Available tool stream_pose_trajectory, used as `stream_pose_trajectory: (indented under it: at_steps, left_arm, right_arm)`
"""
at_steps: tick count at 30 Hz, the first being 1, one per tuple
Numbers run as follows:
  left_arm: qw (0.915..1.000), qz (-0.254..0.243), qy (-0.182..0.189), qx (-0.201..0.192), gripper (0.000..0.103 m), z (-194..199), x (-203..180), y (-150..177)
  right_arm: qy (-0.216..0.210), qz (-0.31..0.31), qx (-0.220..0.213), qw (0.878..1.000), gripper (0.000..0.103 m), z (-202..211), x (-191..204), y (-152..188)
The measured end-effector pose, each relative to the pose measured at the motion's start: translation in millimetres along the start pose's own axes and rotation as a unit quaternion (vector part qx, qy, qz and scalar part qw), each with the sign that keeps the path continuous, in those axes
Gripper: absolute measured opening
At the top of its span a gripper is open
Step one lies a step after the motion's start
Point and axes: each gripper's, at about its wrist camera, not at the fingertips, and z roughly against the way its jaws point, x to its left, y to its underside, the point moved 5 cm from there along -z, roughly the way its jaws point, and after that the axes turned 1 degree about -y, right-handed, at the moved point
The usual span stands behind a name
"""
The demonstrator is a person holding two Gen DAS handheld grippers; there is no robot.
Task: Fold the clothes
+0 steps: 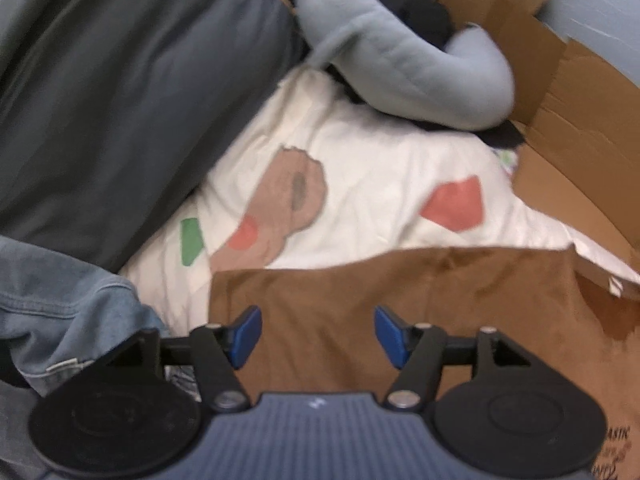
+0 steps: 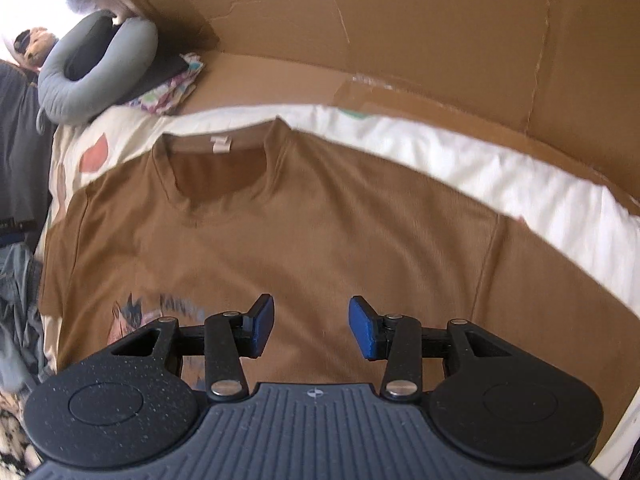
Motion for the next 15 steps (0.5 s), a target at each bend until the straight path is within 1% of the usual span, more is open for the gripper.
stream_pose_trajectory:
  at_steps: [2, 4, 5, 7, 8, 11, 13, 15]
  left_arm:
    - [0.9999, -0.011, 0.006, 0.007, 0.066, -5, -5, 8]
    - [0.9999, -0.014, 0.006, 0.009, 0.066, -10, -7, 20]
    - [0.9999, -0.013, 0.008, 0.008, 0.066, -10, -8, 26]
    - [0.9998, -0.011, 0.013, 0.008, 0.066, -11, -10, 39]
    - [0.9998, -0.009, 0.017, 0.010, 0.066, -10, -11, 46]
    - [0.9994, -0.011, 0.029, 0.018, 0.066, -10, -17, 66]
    - [0.9990, -0.023, 0.033, 0.022, 0.066, -12, -22, 79]
    - [0.9989, -0.024, 0.034, 0.022, 0.066, -13, -26, 87]
  right_arm:
    - [0.008, -0.003, -0.005, 1.000, 0.051, -3, -4, 9]
    - [0.023, -0.019, -0.018, 0.999, 0.051, -6, -10, 18]
    - [0.022, -0.031, -0.020, 0.999, 0.051, -7, -12, 24]
    - [0.023, -0.035, -0.019, 0.999, 0.051, -7, -13, 33]
    - [0.023, -0.034, -0.018, 0.999, 0.051, -7, -13, 37]
    - [0.031, -0.008, -0.016, 0.999, 0.052, -7, -8, 41]
    - [0.041, -0.018, -0.019, 0.999, 0.053, -9, -9, 43]
    - [0.036, -0.010, -0.021, 0.999, 0.053, -13, -6, 48]
